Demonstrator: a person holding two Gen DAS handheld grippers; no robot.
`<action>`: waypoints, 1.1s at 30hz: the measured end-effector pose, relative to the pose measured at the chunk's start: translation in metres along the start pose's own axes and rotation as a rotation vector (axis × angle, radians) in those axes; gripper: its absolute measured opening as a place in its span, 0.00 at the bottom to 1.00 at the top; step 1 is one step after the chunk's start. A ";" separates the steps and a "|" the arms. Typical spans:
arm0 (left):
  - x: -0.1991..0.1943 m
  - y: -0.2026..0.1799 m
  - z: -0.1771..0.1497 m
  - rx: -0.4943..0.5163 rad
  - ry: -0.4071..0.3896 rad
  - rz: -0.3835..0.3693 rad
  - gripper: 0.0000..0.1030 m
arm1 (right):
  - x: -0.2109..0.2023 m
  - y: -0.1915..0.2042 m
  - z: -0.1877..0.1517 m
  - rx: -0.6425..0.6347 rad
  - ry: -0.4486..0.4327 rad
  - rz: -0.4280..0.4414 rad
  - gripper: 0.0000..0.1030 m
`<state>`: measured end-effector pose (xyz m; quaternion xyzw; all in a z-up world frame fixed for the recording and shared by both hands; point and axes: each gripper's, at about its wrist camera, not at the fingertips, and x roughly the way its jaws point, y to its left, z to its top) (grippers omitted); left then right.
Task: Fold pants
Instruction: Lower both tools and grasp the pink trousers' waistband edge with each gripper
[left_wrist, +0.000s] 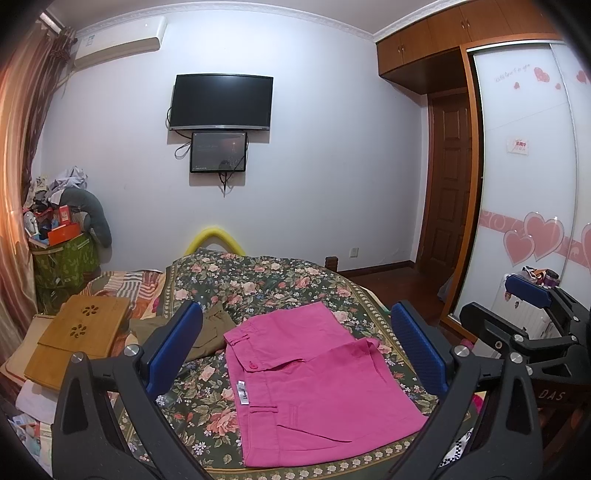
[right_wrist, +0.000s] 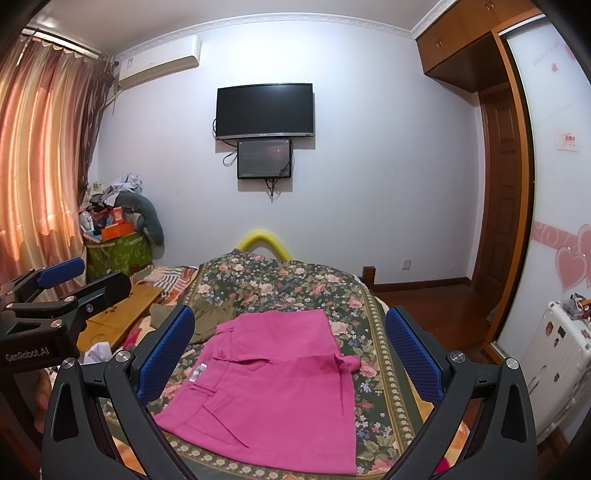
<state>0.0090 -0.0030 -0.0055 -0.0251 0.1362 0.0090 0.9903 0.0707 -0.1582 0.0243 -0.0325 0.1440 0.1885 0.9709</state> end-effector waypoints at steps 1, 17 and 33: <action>0.002 0.000 -0.001 0.001 0.004 -0.002 1.00 | 0.002 0.000 -0.001 -0.001 0.004 0.000 1.00; 0.117 0.038 -0.040 -0.035 0.266 0.024 1.00 | 0.090 -0.034 -0.048 0.013 0.246 -0.042 1.00; 0.272 0.097 -0.144 -0.133 0.785 -0.069 0.56 | 0.203 -0.104 -0.122 0.085 0.599 -0.007 0.82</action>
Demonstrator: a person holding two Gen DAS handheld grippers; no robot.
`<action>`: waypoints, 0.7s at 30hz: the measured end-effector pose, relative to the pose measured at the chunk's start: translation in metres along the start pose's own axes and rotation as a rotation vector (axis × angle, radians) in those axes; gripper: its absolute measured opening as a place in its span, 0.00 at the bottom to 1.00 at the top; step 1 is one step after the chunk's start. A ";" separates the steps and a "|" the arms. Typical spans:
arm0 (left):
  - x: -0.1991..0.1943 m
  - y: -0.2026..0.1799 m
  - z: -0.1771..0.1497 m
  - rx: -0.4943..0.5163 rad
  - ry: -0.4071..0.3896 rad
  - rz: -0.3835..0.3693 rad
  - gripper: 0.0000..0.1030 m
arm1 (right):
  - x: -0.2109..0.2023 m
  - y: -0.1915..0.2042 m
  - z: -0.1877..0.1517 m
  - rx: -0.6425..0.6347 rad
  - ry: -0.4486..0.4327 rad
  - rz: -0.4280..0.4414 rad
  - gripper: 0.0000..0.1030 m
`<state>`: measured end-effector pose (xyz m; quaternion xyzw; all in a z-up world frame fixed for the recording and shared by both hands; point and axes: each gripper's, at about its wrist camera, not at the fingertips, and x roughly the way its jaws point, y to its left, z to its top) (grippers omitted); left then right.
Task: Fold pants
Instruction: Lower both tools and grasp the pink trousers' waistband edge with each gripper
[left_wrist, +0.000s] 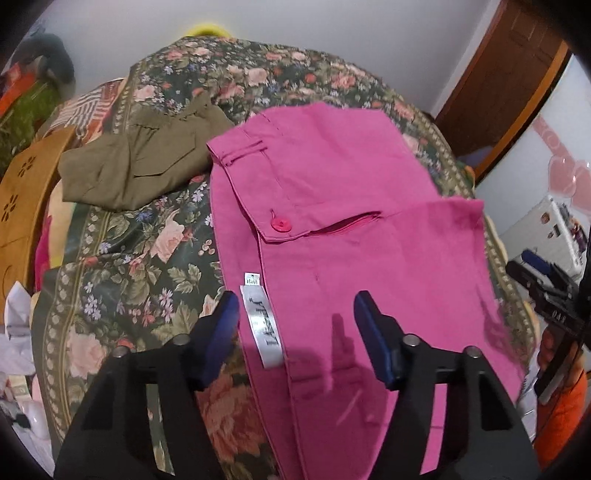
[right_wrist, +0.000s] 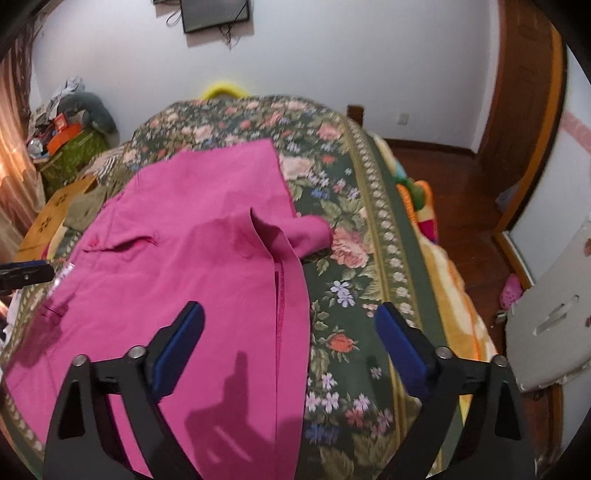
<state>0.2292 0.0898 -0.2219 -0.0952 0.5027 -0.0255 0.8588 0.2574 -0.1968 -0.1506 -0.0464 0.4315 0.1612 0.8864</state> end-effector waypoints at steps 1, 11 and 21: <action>0.003 -0.001 0.001 0.007 0.007 -0.003 0.50 | 0.005 -0.001 0.001 -0.003 0.010 0.014 0.77; 0.040 -0.001 0.018 0.068 0.060 0.044 0.34 | 0.052 -0.004 0.023 0.000 0.062 0.119 0.49; 0.053 0.004 0.023 0.137 0.035 0.139 0.35 | 0.083 -0.007 0.025 0.033 0.144 0.186 0.05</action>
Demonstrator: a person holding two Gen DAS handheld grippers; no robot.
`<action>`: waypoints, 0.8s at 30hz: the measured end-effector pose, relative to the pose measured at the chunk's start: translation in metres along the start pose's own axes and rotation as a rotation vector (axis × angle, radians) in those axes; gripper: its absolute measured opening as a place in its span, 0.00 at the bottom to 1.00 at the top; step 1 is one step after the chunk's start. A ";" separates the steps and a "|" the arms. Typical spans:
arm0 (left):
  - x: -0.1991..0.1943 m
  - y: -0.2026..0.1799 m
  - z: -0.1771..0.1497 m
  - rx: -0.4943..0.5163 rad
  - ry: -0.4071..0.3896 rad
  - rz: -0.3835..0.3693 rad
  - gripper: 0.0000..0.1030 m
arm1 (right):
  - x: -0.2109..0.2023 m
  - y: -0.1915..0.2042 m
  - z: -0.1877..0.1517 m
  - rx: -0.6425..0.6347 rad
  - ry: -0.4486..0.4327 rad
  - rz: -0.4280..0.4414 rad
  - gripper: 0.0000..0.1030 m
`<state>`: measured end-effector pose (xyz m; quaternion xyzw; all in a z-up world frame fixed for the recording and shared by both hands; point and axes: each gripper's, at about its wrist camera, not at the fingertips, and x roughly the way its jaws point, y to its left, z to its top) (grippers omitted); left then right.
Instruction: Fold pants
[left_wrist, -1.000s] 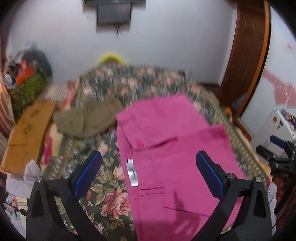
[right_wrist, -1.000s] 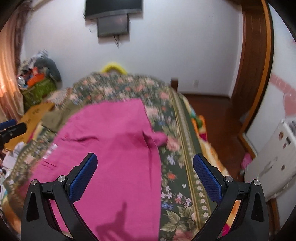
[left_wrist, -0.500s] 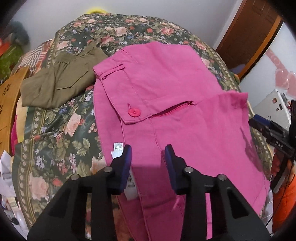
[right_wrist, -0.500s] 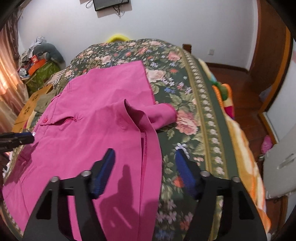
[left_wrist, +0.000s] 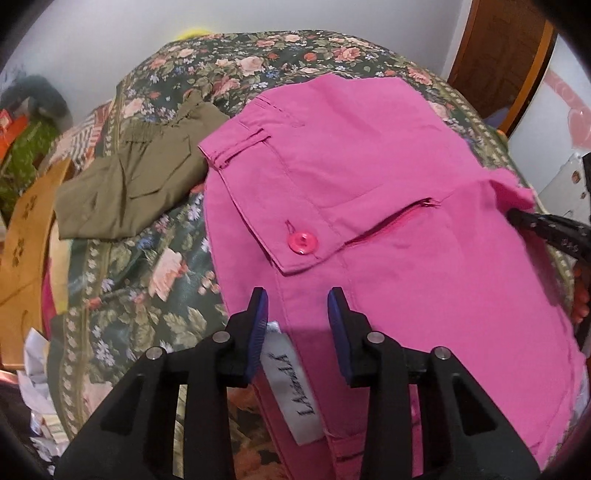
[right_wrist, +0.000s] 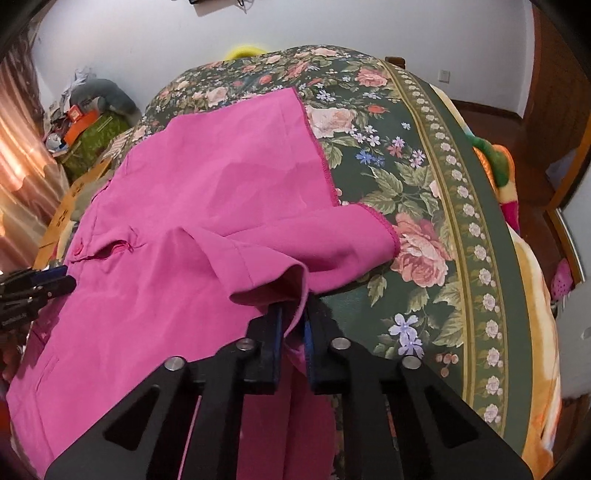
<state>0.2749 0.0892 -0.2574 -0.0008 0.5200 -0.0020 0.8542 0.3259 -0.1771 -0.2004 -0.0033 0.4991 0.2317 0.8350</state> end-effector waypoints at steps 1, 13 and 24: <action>0.002 0.002 0.003 -0.002 0.003 0.002 0.35 | -0.001 -0.001 -0.001 0.009 0.004 0.001 0.04; -0.023 0.021 0.023 -0.048 -0.033 -0.042 0.35 | -0.057 -0.011 0.004 0.031 -0.065 0.003 0.51; 0.030 0.032 0.049 -0.149 0.090 -0.184 0.35 | 0.005 -0.039 0.049 0.118 0.007 -0.027 0.42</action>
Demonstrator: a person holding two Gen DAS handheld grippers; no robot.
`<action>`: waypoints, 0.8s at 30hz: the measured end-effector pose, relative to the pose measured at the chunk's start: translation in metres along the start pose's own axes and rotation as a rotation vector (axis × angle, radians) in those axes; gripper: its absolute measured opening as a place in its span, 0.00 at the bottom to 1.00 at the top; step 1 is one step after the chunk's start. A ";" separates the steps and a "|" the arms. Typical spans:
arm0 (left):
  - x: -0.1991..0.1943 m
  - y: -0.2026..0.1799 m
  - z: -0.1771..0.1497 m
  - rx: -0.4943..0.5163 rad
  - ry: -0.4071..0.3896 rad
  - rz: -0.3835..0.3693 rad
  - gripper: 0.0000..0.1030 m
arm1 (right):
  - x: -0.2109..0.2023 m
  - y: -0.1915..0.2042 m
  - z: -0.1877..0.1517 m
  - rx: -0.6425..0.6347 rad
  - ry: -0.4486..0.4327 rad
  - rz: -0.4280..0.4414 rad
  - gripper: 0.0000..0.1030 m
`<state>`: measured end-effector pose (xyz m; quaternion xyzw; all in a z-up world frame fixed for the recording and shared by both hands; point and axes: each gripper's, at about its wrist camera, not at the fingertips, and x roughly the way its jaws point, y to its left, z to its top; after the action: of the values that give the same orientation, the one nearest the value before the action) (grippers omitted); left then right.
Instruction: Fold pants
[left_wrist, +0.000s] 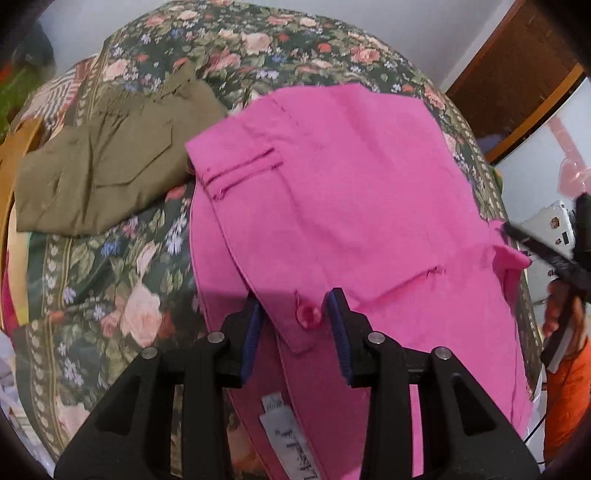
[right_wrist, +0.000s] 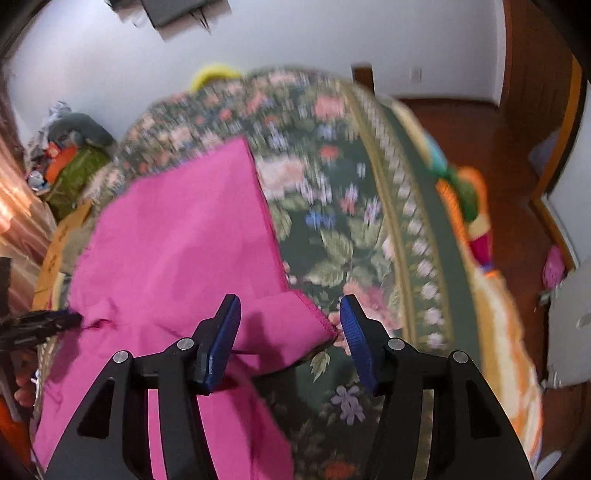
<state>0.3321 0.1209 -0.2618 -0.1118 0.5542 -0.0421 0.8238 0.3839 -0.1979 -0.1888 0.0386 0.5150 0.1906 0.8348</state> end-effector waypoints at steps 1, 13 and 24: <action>0.000 -0.001 0.002 0.004 -0.014 0.014 0.31 | 0.012 -0.003 -0.002 0.012 0.035 0.023 0.23; 0.002 -0.002 0.012 0.103 -0.076 0.233 0.10 | 0.002 0.003 -0.022 -0.103 0.017 -0.027 0.04; -0.046 -0.025 -0.014 0.183 -0.145 0.243 0.39 | -0.074 0.042 -0.030 -0.218 -0.127 0.084 0.46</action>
<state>0.3030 0.1037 -0.2199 0.0289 0.4964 0.0157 0.8675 0.3163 -0.1895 -0.1290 -0.0188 0.4353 0.2776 0.8562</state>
